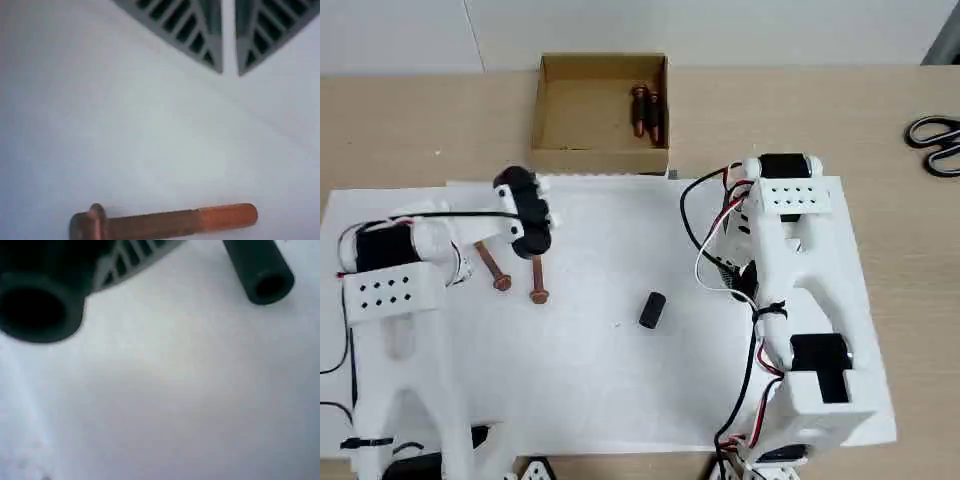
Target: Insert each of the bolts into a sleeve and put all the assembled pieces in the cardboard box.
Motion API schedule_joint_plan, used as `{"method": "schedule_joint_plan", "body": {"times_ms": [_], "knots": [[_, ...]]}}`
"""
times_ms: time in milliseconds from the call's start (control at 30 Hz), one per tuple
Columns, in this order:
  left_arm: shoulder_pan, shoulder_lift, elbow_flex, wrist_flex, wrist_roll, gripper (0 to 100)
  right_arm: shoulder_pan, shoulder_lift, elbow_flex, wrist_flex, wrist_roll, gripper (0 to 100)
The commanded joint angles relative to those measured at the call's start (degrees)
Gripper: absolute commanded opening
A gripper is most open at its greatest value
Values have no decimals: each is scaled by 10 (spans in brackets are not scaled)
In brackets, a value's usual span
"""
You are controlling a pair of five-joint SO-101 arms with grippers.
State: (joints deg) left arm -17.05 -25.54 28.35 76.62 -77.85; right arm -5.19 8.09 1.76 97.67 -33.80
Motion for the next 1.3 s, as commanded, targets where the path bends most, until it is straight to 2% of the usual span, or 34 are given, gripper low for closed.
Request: {"method": "schedule_joint_plan", "body": {"times_ms": [0,100,233,567,767,867,967,1067,1267], "knots": [[-13,0,60,-86,-271,8,5,-33,-3,10,5,2],[-14,0,94,-120,-293,18,5,-33,-3,9,5,2],[-7,1,137,-167,-293,81,5,-33,-3,9,5,2],[-2,1,165,-215,-272,82,5,-29,-3,7,5,2],[32,-4,161,-215,-85,82,5,-29,-3,7,5,2],[52,-5,160,-215,63,81,5,-29,-3,7,5,2],[69,-5,137,-207,205,40,5,-29,-3,7,5,2],[84,-5,89,-167,337,6,5,-29,-3,7,5,2],[95,-3,34,-96,589,6,5,-30,-3,7,5,2]]}}
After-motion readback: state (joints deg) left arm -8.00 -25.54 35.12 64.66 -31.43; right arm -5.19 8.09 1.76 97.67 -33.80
